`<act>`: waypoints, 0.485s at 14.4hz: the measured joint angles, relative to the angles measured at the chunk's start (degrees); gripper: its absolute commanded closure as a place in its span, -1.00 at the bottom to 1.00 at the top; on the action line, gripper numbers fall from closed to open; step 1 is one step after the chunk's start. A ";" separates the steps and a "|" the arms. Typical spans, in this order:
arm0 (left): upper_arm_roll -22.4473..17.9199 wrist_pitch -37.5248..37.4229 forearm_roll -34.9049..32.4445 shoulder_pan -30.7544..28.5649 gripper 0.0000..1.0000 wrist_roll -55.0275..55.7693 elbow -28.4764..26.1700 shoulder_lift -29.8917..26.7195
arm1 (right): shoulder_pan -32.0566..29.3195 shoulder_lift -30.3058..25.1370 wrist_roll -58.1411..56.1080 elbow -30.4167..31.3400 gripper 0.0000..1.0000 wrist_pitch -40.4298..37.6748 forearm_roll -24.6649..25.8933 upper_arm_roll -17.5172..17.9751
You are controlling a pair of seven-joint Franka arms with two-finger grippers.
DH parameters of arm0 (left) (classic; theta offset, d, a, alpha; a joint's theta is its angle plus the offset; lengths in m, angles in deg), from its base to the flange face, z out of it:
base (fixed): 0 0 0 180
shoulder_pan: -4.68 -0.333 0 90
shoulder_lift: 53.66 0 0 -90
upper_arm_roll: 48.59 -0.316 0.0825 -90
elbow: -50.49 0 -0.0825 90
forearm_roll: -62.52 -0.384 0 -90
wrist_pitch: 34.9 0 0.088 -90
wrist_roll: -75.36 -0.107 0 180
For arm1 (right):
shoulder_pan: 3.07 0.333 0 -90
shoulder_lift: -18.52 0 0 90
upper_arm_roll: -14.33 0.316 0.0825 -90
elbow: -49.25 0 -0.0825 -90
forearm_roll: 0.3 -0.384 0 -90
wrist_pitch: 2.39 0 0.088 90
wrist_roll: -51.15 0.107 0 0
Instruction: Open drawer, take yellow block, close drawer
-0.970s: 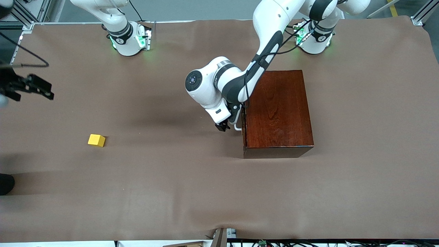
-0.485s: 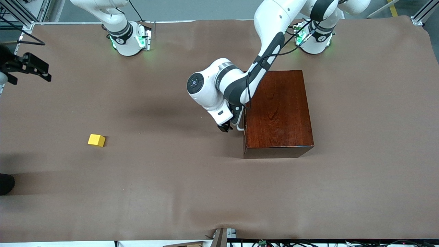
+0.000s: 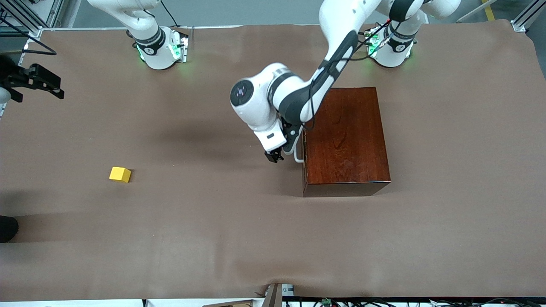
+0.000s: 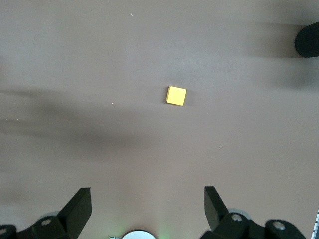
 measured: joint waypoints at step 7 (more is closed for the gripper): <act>-0.10 -2.42 1.78 -7.24 -1.00 -13.17 -0.14 -14.07 | -0.73 0.00 -0.04 -0.70 -1.00 0.88 -1.34 -0.02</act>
